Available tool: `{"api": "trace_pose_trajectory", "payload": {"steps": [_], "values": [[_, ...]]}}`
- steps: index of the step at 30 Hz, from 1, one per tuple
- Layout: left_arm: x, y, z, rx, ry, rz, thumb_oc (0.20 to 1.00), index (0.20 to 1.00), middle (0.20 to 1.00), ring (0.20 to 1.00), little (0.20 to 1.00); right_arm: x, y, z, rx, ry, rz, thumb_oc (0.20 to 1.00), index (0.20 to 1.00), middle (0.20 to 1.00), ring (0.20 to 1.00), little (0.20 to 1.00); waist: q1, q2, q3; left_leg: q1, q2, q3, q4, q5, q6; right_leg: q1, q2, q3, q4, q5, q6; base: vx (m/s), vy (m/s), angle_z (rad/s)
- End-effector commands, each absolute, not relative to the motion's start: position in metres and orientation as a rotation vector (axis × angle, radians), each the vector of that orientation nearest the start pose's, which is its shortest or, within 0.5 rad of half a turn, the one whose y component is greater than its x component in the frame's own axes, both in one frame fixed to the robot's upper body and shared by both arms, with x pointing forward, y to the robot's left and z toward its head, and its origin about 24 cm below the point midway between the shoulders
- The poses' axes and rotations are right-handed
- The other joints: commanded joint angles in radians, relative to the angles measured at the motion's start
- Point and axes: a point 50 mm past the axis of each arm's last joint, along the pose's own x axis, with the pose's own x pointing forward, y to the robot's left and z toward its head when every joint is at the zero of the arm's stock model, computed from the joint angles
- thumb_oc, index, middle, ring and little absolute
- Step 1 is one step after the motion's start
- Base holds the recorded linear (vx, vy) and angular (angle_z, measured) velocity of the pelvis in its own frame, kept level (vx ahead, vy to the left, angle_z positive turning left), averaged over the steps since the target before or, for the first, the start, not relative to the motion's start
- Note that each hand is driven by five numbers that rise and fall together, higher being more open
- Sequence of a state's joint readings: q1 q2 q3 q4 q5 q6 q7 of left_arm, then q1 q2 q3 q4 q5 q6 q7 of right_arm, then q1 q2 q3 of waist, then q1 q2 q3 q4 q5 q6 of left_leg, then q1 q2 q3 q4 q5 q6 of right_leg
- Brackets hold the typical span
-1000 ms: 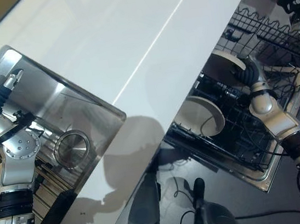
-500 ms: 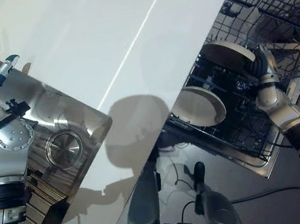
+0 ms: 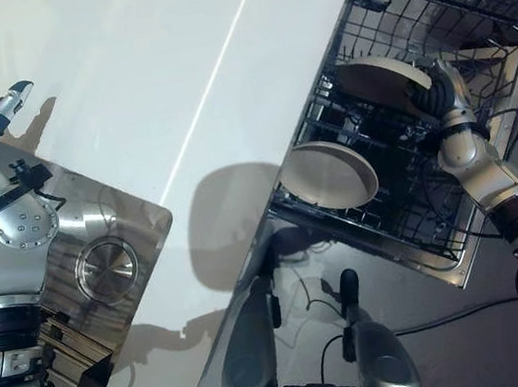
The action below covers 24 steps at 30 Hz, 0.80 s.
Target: Pick up plates and place into dishwasher.
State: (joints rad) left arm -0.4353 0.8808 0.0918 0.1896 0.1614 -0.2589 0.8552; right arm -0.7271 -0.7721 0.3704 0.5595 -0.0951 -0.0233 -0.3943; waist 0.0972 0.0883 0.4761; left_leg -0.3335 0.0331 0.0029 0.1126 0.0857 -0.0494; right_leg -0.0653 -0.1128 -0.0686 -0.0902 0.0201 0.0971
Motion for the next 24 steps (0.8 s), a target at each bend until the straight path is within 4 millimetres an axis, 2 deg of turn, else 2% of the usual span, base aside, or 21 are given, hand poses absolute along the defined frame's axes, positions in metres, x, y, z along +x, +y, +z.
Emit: {"api": "trace_pose_trajectory", "payload": {"steps": [1,2,3,4,19,24], "values": [[0.27,0.312,0.277,0.67,-1.015,0.956,1.0,1.0,1.0,1.0,1.0,0.357,-0.3,0.167,-1.055,-0.09,-0.414,0.2,0.2,0.2,0.2,0.2,-0.003,0.02,-0.01,-0.149,0.053,-0.022,0.099,0.023,-0.117,-0.003,-0.091,-0.025,0.078,-0.05,0.014,0.0,0.0,0.0],[0.27,0.312,0.277,0.672,-1.015,0.955,1.0,1.0,1.0,1.0,1.0,0.356,-0.299,0.168,-1.053,-0.09,-0.416,0.213,0.213,0.213,0.213,0.213,-0.004,0.02,-0.01,-0.146,0.052,-0.022,0.099,0.022,-0.116,-0.007,-0.091,-0.027,0.083,-0.05,0.012,0.0,0.0,0.0],[0.269,0.312,0.278,0.673,-1.015,0.955,1.0,1.0,1.0,1.0,1.0,0.356,-0.299,0.168,-1.051,-0.091,-0.419,0.539,0.539,0.539,0.539,0.539,-0.004,0.019,-0.01,-0.144,0.052,-0.023,0.099,0.021,-0.116,-0.01,-0.09,-0.028,0.087,-0.05,0.012,0.0,0.0,0.0],[0.269,0.312,0.279,0.672,-1.015,0.956,1.0,1.0,1.0,1.0,1.0,0.356,-0.3,0.168,-1.042,-0.091,-0.418,1.0,1.0,1.0,1.0,1.0,-0.005,0.018,-0.01,-0.14,0.051,-0.023,0.099,0.019,-0.114,-0.017,-0.089,-0.031,0.094,-0.049,0.01,0.0,0.0,0.0],[0.261,0.319,0.264,0.661,-0.966,0.984,1.0,1.0,1.0,1.0,1.0,0.345,-0.298,0.167,-1.018,-0.144,-0.437,1.0,1.0,1.0,1.0,1.0,-0.021,0.013,-0.051,-0.066,0.05,-0.022,0.069,0.009,-0.106,-0.043,-0.083,-0.052,0.136,-0.047,0.0,0.0,0.009,0.0],[0.258,0.321,0.253,0.628,-0.934,0.983,1.0,1.0,1.0,1.0,1.0,0.342,-0.293,0.177,-0.982,-0.218,-0.447,1.0,1.0,1.0,1.0,1.0,-0.03,0.015,-0.064,-0.036,0.053,-0.02,0.053,0.006,-0.103,-0.054,-0.081,-0.057,0.152,-0.048,-0.003,0.01,0.041,0.0]]}}
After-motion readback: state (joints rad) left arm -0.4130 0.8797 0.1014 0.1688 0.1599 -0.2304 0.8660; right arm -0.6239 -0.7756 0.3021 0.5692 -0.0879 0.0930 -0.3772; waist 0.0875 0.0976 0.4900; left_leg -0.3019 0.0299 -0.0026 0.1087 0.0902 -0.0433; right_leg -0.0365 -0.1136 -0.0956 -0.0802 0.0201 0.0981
